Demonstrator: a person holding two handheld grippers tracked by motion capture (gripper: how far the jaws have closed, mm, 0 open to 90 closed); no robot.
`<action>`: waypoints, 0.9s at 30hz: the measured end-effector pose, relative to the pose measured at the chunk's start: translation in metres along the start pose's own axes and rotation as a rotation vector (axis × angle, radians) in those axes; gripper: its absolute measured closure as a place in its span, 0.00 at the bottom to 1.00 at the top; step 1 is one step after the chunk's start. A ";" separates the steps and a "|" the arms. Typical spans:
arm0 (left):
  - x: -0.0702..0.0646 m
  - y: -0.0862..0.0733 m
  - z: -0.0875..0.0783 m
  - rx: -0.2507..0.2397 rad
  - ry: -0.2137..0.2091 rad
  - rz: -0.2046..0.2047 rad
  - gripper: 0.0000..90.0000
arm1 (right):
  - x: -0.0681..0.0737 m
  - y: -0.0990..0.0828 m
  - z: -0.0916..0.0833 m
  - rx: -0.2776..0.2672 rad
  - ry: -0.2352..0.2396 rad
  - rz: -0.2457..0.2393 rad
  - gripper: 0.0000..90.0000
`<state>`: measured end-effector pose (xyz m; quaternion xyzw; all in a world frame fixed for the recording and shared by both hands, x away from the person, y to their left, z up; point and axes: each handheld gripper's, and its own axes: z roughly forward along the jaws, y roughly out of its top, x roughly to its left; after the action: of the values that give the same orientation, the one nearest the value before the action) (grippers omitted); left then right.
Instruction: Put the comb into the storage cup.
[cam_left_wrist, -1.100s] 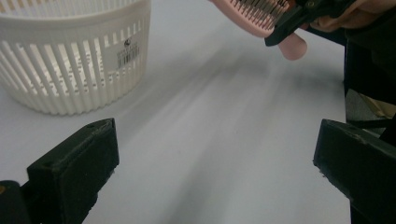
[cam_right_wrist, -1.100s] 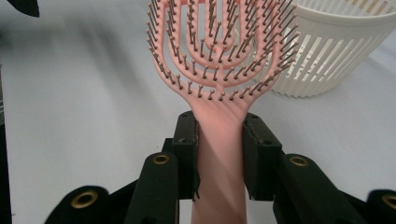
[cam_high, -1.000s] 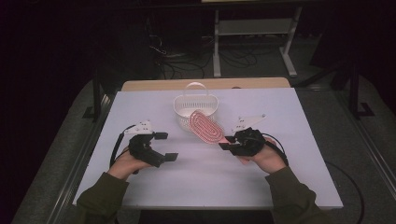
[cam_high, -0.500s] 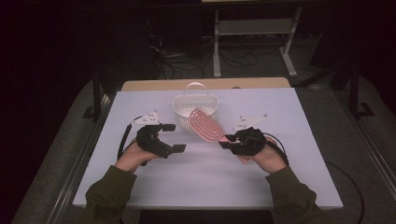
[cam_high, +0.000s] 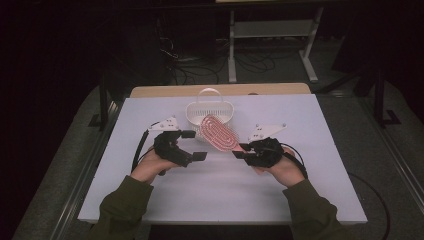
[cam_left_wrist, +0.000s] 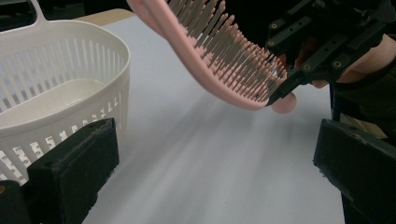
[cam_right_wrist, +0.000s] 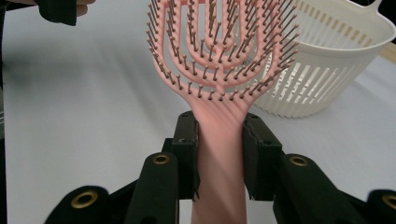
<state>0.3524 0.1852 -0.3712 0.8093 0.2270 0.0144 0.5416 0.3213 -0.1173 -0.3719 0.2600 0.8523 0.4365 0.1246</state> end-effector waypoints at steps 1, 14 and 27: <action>0.000 0.000 0.000 -0.001 0.001 -0.001 0.00 | 0.001 0.000 0.001 0.003 0.000 -0.003 0.76; -0.004 -0.002 0.004 -0.017 0.009 -0.020 0.00 | 0.011 0.002 0.011 0.007 0.020 -0.030 0.76; -0.008 -0.001 0.007 -0.032 0.011 -0.033 0.05 | 0.019 0.002 0.018 0.004 0.049 -0.053 0.76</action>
<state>0.3467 0.1761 -0.3736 0.7967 0.2430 0.0134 0.5532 0.3138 -0.0932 -0.3806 0.2268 0.8624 0.4378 0.1146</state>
